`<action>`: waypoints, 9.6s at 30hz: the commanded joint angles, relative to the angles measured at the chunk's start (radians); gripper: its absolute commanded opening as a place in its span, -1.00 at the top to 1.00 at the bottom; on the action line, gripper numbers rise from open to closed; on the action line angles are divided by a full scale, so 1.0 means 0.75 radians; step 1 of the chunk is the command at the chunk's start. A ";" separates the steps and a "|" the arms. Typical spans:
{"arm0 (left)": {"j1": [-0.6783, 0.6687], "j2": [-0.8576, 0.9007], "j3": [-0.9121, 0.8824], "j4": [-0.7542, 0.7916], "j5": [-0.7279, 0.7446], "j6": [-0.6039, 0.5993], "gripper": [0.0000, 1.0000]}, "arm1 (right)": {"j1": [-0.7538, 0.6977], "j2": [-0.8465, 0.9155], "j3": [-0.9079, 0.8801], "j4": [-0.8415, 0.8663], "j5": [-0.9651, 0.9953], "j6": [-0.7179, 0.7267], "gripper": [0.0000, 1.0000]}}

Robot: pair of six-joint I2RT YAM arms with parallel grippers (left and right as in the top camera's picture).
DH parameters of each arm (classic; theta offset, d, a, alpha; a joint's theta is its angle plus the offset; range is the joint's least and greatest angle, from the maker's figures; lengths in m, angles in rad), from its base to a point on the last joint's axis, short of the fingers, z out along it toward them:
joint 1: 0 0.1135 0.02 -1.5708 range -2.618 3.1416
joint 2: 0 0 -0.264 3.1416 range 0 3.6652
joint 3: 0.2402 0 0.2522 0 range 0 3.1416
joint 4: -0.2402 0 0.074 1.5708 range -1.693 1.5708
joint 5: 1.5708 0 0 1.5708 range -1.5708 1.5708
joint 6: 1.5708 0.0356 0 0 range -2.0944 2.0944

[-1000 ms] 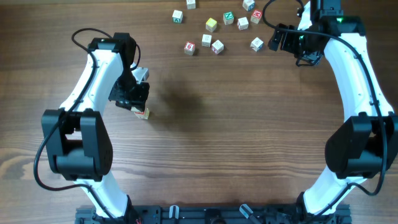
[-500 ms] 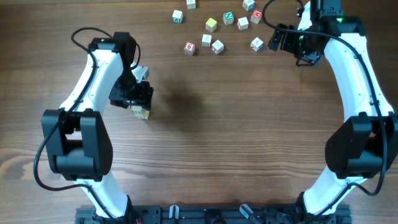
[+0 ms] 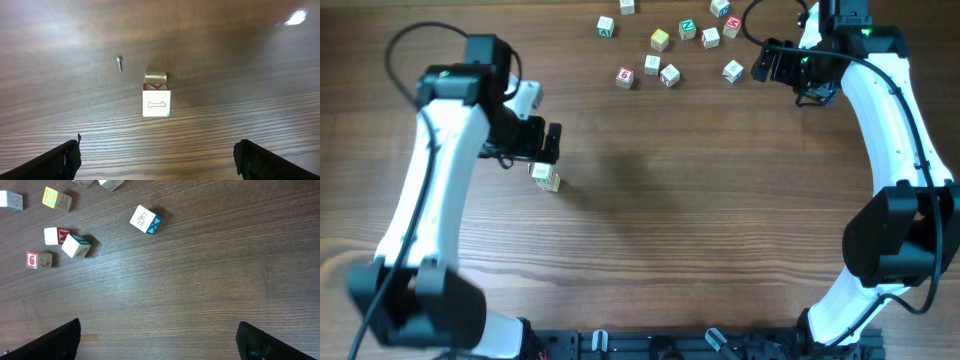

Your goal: Form a tower

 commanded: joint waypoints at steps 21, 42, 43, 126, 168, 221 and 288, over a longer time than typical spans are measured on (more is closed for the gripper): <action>0.004 0.153 -0.489 0.507 0.019 -0.054 -1.00 | 0.007 0.019 0.003 -0.003 0.023 0.001 -0.99; 0.003 0.261 -0.489 0.604 0.014 0.065 -0.85 | 0.007 0.019 0.003 -0.001 0.023 0.001 -0.99; 0.004 0.261 -0.489 0.602 0.014 0.073 -0.75 | 0.007 0.019 0.003 -0.001 0.023 0.001 -0.99; 0.026 -0.023 -0.342 0.542 -0.085 -1.104 -1.00 | 0.007 0.019 0.003 -0.003 0.023 0.000 -1.00; -0.007 0.305 -0.184 0.125 -0.100 -1.778 -1.00 | 0.007 0.019 0.003 -0.007 0.022 0.001 -0.99; -0.007 0.305 -0.469 0.513 -0.050 -1.859 0.07 | 0.007 0.019 0.003 -0.006 0.022 0.001 -1.00; -0.007 0.305 -0.469 0.527 -0.005 -2.061 0.26 | 0.007 0.020 0.003 -0.006 0.023 0.001 -0.99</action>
